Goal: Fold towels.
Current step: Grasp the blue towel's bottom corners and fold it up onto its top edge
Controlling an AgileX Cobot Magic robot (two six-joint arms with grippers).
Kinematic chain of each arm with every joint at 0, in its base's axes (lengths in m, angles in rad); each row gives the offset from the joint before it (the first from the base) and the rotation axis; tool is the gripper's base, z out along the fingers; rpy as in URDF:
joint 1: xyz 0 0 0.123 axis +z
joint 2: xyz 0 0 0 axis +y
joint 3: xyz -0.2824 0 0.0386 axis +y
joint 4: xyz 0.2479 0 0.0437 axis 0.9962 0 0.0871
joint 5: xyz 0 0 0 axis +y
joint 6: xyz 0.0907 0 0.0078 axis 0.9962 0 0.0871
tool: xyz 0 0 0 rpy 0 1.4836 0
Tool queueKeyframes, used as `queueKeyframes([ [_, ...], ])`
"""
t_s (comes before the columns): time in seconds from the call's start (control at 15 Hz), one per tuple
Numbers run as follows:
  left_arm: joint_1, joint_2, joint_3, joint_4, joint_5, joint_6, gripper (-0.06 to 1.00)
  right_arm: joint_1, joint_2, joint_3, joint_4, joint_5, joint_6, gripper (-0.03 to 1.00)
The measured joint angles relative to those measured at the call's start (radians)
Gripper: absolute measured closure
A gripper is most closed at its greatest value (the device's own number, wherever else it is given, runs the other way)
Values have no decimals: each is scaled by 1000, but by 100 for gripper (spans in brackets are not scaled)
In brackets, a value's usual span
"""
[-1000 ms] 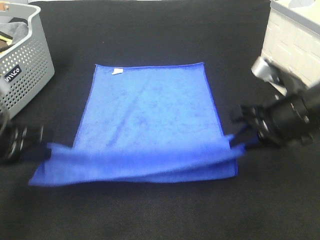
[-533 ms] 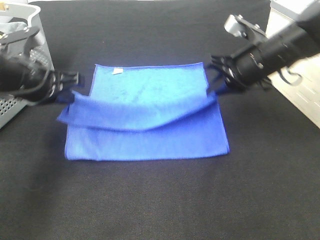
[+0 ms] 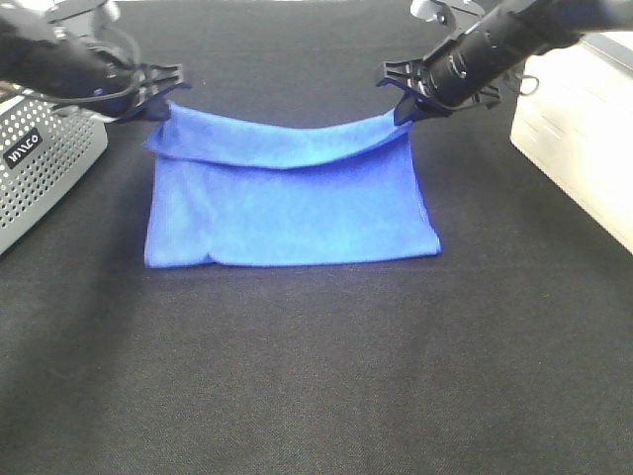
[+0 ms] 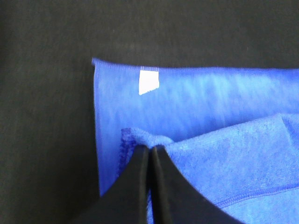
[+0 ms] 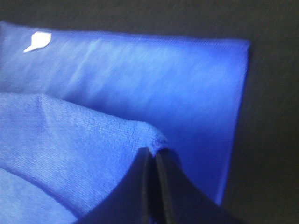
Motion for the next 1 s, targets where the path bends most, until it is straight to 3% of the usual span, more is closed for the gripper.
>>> queueKeyframes([
  [0.2, 1, 152, -167, 3, -29, 0, 94, 0, 130, -156, -114, -11, 23, 97],
  [0.53, 1, 259, -236, 4, -86, 0, 94, 0, 208, -188, -142, -116, 23, 97],
  [0.6, 1, 274, -241, 4, -100, 0, 93, 0, 211, -188, -142, -146, 23, 91],
  [0.67, 1, 278, -241, 4, -101, 0, 84, 0, 211, -189, -142, -158, 23, 81],
  [0.87, 1, 278, -241, 8, -100, 0, 44, 0, 211, -190, -142, -126, 23, 31],
  [0.93, 1, 278, -241, 17, -83, 0, 31, 0, 211, -190, -144, -88, 23, 23],
  [1.0, 1, 272, -241, 35, -51, 0, 24, 0, 208, -190, -155, -46, 23, 20],
])
